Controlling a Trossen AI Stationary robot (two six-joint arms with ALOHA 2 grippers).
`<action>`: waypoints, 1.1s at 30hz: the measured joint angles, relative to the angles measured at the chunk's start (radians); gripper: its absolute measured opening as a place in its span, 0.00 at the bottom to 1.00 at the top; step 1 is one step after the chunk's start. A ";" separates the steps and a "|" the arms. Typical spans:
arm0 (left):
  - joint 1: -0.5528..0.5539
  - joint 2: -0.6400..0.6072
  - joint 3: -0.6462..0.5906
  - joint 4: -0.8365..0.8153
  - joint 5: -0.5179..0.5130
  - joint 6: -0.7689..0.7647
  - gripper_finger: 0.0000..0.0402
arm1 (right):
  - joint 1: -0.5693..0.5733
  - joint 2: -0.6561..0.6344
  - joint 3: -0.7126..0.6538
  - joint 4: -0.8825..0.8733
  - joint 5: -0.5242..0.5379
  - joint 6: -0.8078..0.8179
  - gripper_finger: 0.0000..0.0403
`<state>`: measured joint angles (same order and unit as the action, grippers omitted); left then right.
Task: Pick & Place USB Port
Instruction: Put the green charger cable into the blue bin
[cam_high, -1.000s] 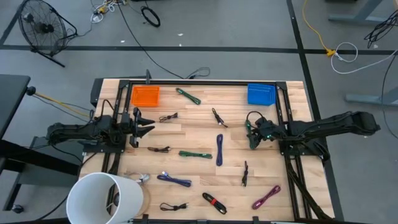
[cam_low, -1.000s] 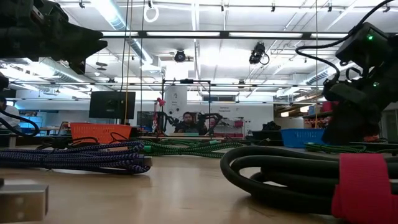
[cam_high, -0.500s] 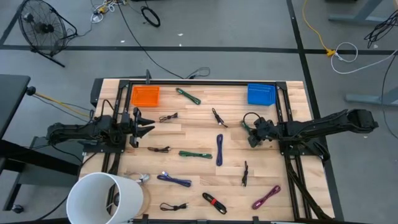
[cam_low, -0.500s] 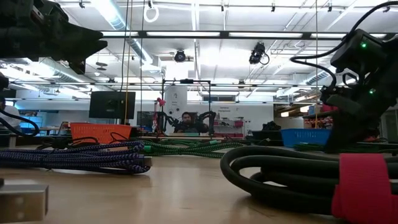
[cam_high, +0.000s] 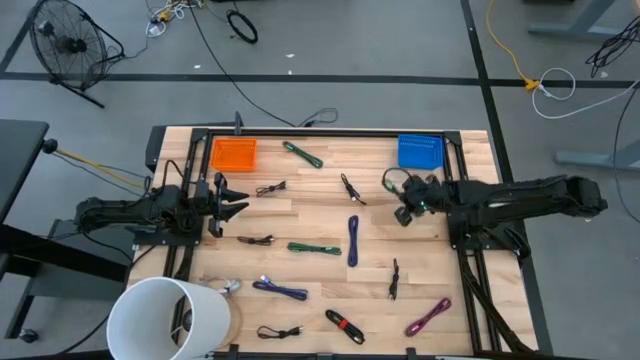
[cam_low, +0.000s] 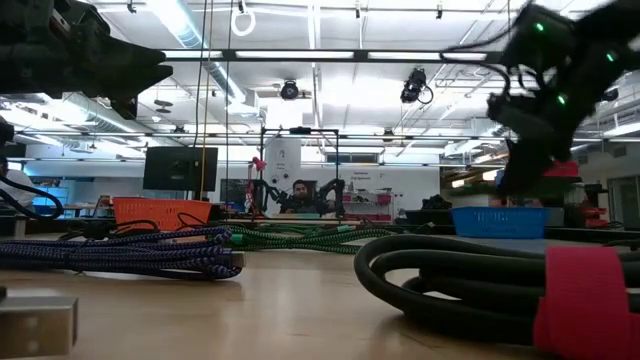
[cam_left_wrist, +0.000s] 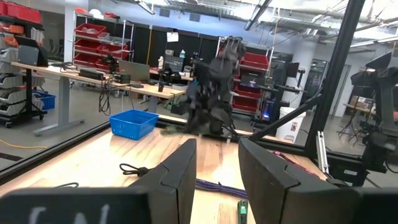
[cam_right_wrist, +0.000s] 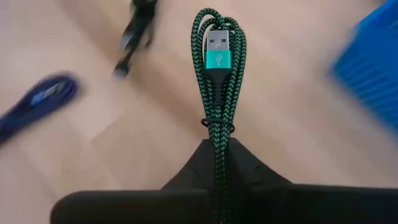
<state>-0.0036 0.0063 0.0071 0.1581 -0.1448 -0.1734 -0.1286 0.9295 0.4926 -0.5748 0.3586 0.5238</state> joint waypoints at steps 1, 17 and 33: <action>0.000 0.000 0.000 0.000 0.000 0.000 0.31 | -0.017 0.000 0.047 -0.051 0.020 -0.017 0.02; 0.000 0.000 0.000 -0.009 0.000 0.000 0.31 | -0.399 0.077 0.279 -0.400 0.162 -0.302 0.02; 0.000 0.000 0.000 -0.017 0.000 0.002 0.31 | -0.508 0.366 0.280 -0.194 0.253 -0.670 0.01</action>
<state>-0.0038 0.0063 0.0074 0.1412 -0.1452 -0.1711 -0.6365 1.2957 0.7723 -0.7687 0.6111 -0.1459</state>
